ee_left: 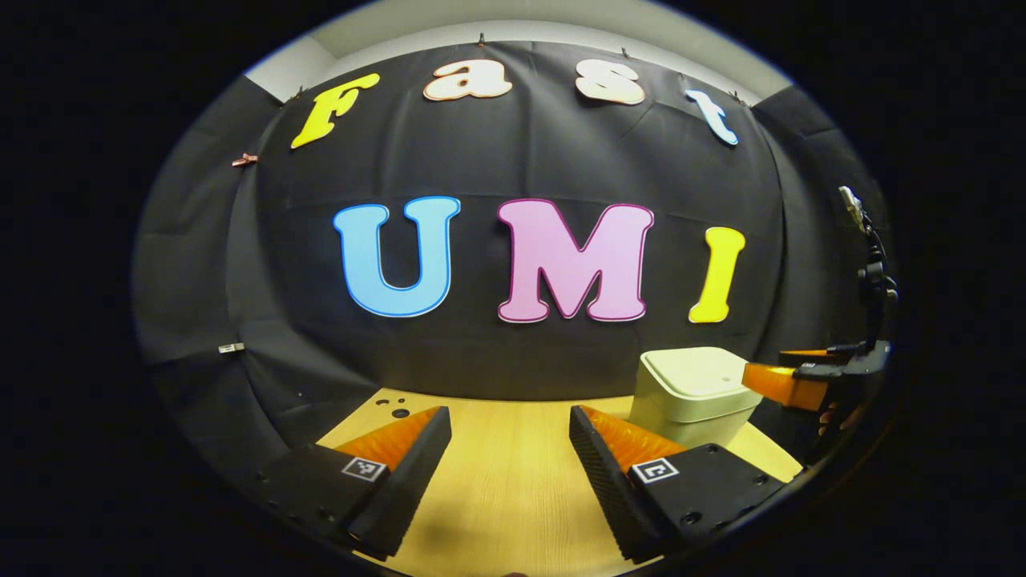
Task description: Press the lid of the desktop garbage bin to open it, pick up the crumpled paper on the desktop and throw it into the bin, then pick up the pop can on the desktop and drop it into the bin, and finally close the garbage bin lid.
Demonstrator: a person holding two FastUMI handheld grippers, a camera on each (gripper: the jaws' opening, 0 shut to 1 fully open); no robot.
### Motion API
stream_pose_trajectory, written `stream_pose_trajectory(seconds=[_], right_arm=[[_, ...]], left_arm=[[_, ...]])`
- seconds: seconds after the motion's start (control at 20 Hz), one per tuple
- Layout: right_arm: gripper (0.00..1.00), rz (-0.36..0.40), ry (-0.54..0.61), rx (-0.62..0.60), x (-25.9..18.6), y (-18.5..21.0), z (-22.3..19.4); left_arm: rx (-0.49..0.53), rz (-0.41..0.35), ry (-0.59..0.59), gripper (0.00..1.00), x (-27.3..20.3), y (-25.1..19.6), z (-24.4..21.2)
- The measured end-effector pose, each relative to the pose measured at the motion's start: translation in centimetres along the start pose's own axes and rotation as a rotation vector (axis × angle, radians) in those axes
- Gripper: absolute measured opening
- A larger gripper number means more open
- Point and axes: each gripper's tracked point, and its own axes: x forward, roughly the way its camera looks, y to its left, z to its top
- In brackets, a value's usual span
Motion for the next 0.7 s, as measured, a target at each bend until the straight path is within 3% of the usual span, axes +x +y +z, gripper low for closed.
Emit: stream_pose_trajectory(seconds=[0.2,0.45,0.7], right_arm=[[1.0,-0.005,0.035,-0.004,-2.6,2.8,-2.5],[1.0,0.004,0.051,-0.022,-5.0,5.6,-4.8],[1.0,0.019,0.05,-0.037,-6.1,8.2,-5.6]], left_arm=[[-0.04,-0.036,-0.006,0.95,-2.4,1.2,-1.5],[-0.023,-0.068,0.076,0.95,-5.4,3.3,-5.7],[-0.018,-0.087,0.072,0.96,-6.0,4.6,-6.2]])
